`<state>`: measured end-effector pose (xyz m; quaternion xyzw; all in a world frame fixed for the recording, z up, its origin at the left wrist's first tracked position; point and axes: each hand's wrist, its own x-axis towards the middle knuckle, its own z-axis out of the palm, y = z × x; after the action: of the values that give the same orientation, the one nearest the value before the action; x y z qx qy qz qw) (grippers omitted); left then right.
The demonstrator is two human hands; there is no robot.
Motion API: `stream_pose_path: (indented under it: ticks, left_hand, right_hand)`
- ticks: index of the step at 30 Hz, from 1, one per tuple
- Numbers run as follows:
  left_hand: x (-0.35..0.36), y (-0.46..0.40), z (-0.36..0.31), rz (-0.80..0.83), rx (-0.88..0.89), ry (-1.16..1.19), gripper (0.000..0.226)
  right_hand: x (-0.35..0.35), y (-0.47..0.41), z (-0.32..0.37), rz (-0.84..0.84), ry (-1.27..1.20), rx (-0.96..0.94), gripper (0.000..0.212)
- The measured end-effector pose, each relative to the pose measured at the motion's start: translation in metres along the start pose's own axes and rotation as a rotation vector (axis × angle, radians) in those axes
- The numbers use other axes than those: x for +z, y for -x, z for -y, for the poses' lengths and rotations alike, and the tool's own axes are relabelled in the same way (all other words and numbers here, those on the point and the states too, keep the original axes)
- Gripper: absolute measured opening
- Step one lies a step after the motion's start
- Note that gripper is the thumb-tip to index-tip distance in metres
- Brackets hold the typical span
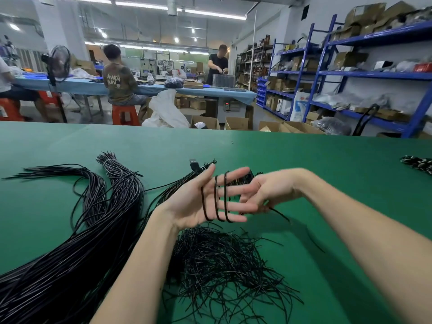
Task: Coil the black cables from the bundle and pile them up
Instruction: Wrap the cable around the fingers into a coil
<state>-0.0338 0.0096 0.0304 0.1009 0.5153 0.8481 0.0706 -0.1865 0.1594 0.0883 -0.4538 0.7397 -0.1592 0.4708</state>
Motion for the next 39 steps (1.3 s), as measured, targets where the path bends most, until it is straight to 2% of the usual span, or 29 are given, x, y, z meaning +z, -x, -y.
stream_pose_path:
  ticks: [3, 6, 11, 17, 21, 25, 30, 35, 39]
  left_hand:
    - [0.000, 0.000, 0.000, -0.048, -0.130, -0.106, 0.067]
    - [0.002, -0.001, 0.002, -0.122, -0.239, -0.193, 0.067]
    - [0.004, -0.008, 0.005, -0.305, -0.235, -0.288, 0.064]
    - [-0.003, -0.010, 0.004, -0.460, -0.156, -0.389, 0.062]
    - [-0.004, -0.013, 0.007, -0.503, -0.110, -0.320, 0.063]
    - [-0.002, -0.013, 0.007, -0.506, -0.114, -0.253, 0.066]
    - [0.002, -0.015, 0.006, -0.472, -0.137, -0.239, 0.068]
    - [0.009, -0.016, 0.006, -0.443, -0.141, -0.194, 0.065]
    - [0.012, -0.014, 0.005, -0.409, -0.158, -0.211, 0.063]
  right_hand:
    - [-0.020, 0.005, 0.023, -0.049, 0.173, 0.116, 0.018]
    - [-0.029, 0.007, 0.044, -0.219, 0.300, 0.141, 0.011]
    - [-0.017, 0.002, 0.065, -0.480, 0.342, 0.085, 0.013]
    - [0.012, -0.001, 0.055, -0.855, 0.401, 0.074, 0.018]
    - [0.021, -0.007, 0.047, -0.820, 0.267, 0.121, 0.009]
    - [0.017, -0.008, 0.039, -0.804, 0.123, 0.100, 0.013]
    - [0.007, -0.006, 0.031, -0.897, -0.323, -0.073, 0.012]
    - [0.002, -0.014, 0.029, -1.004, -0.470, -0.136, 0.009]
    - [-0.001, -0.018, 0.030, -1.000, -0.489, -0.149, 0.011]
